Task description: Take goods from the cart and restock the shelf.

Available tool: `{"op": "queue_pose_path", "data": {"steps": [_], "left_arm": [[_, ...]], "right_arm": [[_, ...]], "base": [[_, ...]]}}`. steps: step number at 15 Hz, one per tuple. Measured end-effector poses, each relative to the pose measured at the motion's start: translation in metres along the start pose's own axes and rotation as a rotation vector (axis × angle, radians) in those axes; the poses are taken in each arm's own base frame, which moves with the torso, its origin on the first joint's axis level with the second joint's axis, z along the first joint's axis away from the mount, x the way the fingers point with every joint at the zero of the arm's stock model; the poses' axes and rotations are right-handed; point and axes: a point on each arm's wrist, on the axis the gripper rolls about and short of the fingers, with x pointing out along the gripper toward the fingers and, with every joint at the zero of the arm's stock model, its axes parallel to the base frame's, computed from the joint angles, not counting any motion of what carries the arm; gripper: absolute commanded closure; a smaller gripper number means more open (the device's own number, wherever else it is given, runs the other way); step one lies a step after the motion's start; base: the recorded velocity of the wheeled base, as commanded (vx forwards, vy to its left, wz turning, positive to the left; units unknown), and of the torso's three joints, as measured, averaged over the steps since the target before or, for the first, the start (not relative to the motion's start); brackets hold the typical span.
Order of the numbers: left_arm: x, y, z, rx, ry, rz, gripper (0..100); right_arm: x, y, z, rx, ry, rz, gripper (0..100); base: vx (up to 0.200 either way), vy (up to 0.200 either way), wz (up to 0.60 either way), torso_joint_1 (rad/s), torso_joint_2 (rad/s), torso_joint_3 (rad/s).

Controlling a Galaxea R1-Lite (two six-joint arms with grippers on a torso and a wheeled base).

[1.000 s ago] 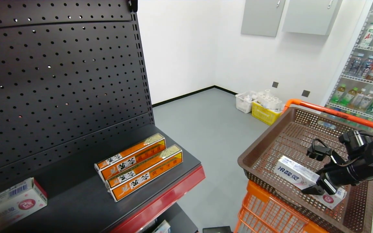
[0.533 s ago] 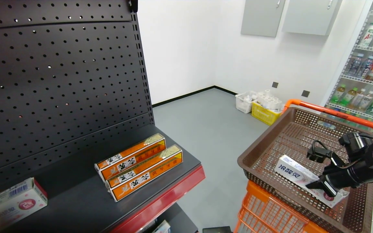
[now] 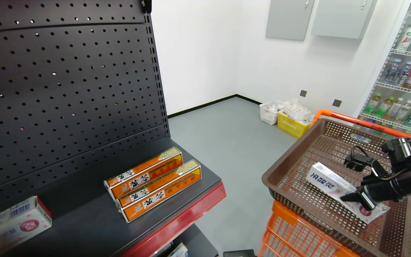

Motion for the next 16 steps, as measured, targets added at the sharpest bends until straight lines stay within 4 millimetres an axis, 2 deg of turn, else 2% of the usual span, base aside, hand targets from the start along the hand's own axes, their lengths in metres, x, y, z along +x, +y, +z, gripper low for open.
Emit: {"op": "queue_pose_path", "data": {"steps": [3, 7, 11, 16], "left_arm": [[0.0, 0.0, 0.0, 0.0, 0.0, 0.0, 0], [0.0, 0.0, 0.0, 0.0, 0.0, 0.0, 0], [0.0, 0.0, 0.0, 0.0, 0.0, 0.0, 0], [0.0, 0.0, 0.0, 0.0, 0.0, 0.0, 0]], "right_arm": [[-0.018, 0.003, 0.009, 0.014, -0.053, -0.025, 100], [-0.054, 0.013, 0.022, -0.026, -0.187, -0.02, 100], [-0.085, 0.036, 0.027, 0.01, -0.289, 0.022, 100], [-0.114, 0.064, 0.039, -0.052, -0.433, 0.04, 100]], "base": [[0.0, 0.0, 0.0, 0.0, 0.0, 0.0], [0.0, 0.0, 0.0, 0.0, 0.0, 0.0], [0.0, 0.0, 0.0, 0.0, 0.0, 0.0], [0.0, 0.0, 0.0, 0.0, 0.0, 0.0]]}}
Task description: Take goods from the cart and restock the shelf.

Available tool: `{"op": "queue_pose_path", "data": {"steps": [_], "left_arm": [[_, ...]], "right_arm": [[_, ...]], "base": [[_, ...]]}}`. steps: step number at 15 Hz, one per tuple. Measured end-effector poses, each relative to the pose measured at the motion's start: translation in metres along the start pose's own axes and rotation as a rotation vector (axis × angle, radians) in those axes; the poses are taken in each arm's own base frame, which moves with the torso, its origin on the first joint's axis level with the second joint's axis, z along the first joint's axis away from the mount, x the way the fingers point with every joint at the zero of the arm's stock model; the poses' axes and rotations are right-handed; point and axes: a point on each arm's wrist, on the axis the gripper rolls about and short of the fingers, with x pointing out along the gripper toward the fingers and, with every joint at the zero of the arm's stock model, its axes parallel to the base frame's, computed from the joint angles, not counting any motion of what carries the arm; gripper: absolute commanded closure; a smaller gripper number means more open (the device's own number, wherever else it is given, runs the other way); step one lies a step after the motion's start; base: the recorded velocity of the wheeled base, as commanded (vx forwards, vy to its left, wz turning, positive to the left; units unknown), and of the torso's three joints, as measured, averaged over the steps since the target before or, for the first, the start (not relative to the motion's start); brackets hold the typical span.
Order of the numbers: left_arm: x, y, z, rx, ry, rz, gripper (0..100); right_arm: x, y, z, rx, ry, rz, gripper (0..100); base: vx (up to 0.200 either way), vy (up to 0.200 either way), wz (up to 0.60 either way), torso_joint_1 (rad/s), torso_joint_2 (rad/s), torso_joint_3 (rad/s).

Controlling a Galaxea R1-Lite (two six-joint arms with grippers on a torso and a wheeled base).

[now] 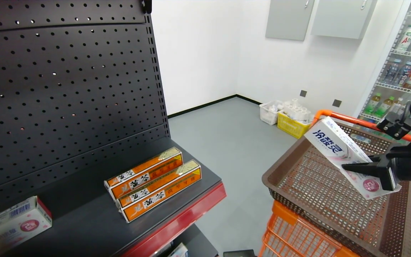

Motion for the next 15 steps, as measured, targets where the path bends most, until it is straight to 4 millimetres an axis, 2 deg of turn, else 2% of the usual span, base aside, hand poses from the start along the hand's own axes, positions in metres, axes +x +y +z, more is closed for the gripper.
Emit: {"op": "queue_pose_path", "data": {"steps": [5, 12, 15], "left_arm": [[0.0, 0.0, 0.0, 0.0, 0.0, 0.0, 0], [0.0, 0.0, 0.0, 0.0, 0.0, 0.0, 0], [0.0, 0.0, 0.0, 0.0, 0.0, 0.001, 0]], "right_arm": [[-0.017, 0.027, 0.015, 0.044, -0.143, -0.008, 100], [-0.029, 0.037, 0.01, 0.025, -0.201, -0.096, 100], [-0.028, 0.038, 0.009, 0.018, -0.213, -0.099, 100]], "base": [[0.0, 0.0, 0.0, 0.0, 0.0, 0.0], [0.0, 0.0, 0.0, 0.0, 0.0, 0.0], [0.0, 0.0, 0.6, -0.007, 0.0, 0.005]]}}
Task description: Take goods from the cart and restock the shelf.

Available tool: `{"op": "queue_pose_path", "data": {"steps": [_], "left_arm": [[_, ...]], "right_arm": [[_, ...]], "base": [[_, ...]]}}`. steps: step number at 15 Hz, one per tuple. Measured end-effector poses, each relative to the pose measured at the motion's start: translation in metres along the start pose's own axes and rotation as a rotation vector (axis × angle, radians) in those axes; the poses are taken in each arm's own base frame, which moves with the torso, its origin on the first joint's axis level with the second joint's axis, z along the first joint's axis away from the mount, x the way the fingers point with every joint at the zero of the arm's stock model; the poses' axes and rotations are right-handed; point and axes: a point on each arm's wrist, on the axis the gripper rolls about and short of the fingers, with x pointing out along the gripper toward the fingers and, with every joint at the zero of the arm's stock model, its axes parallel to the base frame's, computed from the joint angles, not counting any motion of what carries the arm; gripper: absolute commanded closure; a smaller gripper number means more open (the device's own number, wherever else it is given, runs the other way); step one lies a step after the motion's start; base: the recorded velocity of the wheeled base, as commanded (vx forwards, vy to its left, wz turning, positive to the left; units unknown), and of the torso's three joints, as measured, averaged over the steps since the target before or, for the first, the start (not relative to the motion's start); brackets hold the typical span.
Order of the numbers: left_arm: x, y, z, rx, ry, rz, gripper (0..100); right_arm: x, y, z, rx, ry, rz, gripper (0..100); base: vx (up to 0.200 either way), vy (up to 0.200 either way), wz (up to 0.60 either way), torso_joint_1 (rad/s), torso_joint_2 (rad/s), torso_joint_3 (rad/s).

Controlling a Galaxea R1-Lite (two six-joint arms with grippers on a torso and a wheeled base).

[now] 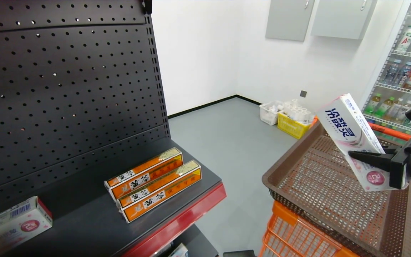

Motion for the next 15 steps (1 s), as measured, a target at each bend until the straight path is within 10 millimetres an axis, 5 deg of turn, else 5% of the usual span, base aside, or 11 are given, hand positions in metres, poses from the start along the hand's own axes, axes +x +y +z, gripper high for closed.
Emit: {"op": "queue_pose_path", "data": {"steps": [15], "left_arm": [[0.0, 0.0, 0.0, 0.0, 0.0, -0.001, 0]], "right_arm": [[-0.0007, 0.0035, -0.0038, 0.0, 0.0, 0.016, 100]], "base": [[0.0, 0.0, 0.6, 0.002, 0.0, 0.002]]}}
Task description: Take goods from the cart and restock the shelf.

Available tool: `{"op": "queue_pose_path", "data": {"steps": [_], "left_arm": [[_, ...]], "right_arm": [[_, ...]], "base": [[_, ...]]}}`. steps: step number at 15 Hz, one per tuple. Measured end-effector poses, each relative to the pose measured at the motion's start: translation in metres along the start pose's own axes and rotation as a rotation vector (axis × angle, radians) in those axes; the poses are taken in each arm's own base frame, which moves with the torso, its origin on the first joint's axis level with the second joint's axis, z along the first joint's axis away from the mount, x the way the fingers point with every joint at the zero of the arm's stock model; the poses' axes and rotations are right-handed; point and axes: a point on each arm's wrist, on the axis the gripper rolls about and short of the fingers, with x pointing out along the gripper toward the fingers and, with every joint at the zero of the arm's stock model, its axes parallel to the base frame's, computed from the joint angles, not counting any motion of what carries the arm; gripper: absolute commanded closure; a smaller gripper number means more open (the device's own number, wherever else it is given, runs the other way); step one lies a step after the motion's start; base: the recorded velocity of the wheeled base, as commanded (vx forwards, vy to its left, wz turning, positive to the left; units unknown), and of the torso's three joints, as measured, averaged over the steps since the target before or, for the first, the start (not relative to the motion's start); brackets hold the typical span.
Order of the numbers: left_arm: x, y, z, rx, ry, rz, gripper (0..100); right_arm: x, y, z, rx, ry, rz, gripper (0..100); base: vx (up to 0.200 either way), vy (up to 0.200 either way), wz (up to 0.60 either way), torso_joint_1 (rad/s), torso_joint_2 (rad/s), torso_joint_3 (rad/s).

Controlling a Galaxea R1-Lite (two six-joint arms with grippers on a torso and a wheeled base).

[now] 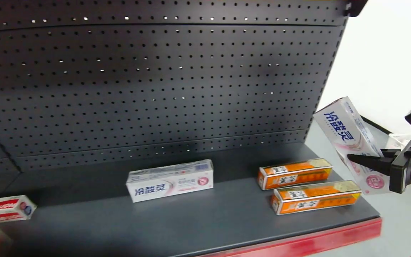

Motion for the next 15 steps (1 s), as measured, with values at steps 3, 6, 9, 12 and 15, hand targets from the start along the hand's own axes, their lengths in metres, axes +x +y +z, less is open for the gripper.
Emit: {"op": "queue_pose_path", "data": {"steps": [3, 6, 9, 12, 15], "left_arm": [[0.0, 0.0, 0.0, 0.0, -0.002, 0.001, 0], [0.0, 0.0, 0.0, 0.0, -0.001, 0.0, 0], [0.0, 0.0, 0.0, 0.0, 0.0, -0.001, 0], [0.0, 0.0, 0.0, 0.0, 0.0, 0.0, 0], [0.0, 0.0, 0.0, 0.0, 0.0, 0.0, 0]], "right_arm": [[-0.001, 0.001, 0.0, 0.0, 0.001, 0.003, 100], [-0.003, 0.003, 0.002, -0.008, -0.01, 0.006, 100], [-0.007, 0.013, 0.011, -0.038, -0.049, 0.037, 100], [-0.011, 0.023, 0.013, -0.056, -0.072, 0.067, 100], [-0.017, 0.032, 0.015, -0.04, -0.107, 0.147, 100]], "base": [[0.0, 0.0, 0.0, 0.0, 0.0, 0.0], [0.0, 0.0, 0.0, 0.0, 0.0, 0.0], [0.0, 0.0, 0.0, 0.0, 0.0, 0.0], [0.0, 0.0, 0.0, 0.0, 0.0, 0.0], [0.0, 0.0, 0.0, 0.0, 0.0, 0.0]]}}
